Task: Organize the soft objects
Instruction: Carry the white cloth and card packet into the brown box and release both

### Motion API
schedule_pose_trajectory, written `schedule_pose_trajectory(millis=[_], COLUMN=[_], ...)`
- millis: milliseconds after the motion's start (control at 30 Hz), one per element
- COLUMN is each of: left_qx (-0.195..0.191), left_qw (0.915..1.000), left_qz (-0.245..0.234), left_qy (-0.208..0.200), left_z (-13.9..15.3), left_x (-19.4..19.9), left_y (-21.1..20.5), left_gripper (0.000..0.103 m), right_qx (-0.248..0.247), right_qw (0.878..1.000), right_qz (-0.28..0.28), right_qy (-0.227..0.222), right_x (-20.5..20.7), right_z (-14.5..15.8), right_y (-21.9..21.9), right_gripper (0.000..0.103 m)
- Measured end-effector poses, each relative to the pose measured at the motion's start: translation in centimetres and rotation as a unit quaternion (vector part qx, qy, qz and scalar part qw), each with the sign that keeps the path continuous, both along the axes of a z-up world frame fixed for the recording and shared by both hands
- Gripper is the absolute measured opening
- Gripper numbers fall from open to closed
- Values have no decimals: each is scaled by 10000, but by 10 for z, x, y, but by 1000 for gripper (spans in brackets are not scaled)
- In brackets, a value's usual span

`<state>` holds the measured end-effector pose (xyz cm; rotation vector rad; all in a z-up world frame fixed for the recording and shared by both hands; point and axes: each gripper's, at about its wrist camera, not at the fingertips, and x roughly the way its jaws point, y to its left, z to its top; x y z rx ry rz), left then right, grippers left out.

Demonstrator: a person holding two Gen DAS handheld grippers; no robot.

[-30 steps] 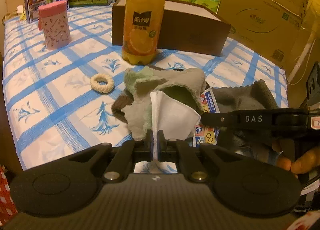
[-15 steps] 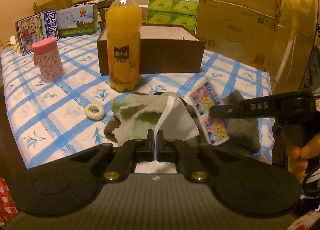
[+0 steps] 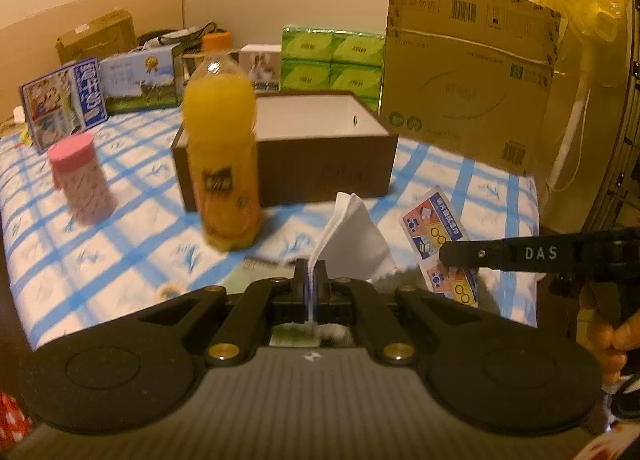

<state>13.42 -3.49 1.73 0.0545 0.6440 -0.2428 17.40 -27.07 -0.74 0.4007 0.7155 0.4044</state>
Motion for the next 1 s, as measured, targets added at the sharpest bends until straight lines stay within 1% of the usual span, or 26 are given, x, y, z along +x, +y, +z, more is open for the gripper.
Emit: schedule_pose_trajectory(millis=[100, 200, 400, 467, 533, 700, 867, 900, 967, 1000], left_qx=[-5, 10, 99, 176, 347, 330, 440, 447, 508, 506], left_qw=[10000, 9998, 9989, 9984, 9974, 9973, 9966, 9965, 9961, 9961], left_qz=[-34, -2, 86, 148, 241, 458, 625, 657, 710, 713], left_qy=[-89, -202, -443, -524, -585, -475, -304, -249, -154, -93], left_z=[6, 13, 25, 27, 26, 17, -2, -7, -16, -21], left_x=[26, 61, 132, 160, 189, 255, 304, 314, 328, 335], left_y=[-15, -32, -62, -71, -80, -86, -90, -91, -93, -93], left_gripper=[1, 1, 2, 2, 2, 2, 2, 3, 8, 13], right_qx=[-65, -117, -116, -130, -172, -190, -205, -203, -158, -125], right_qw=[9999, 9995, 9988, 9986, 9982, 9976, 9983, 9985, 9987, 9990], right_qz=[4, 30, -4, -13, -38, -66, -101, -109, -154, -142], right_qy=[-151, -298, -479, -519, -578, -659, -532, -503, -450, -416], right_x=[26, 57, 138, 166, 193, 250, 293, 300, 311, 315], right_z=[11, 21, 32, 32, 31, 17, -6, -11, -20, -23], right_y=[-12, -22, -34, -37, -38, -40, -37, -37, -39, -40], right_gripper=[0, 0, 0, 0, 0, 0, 1, 1, 2, 6])
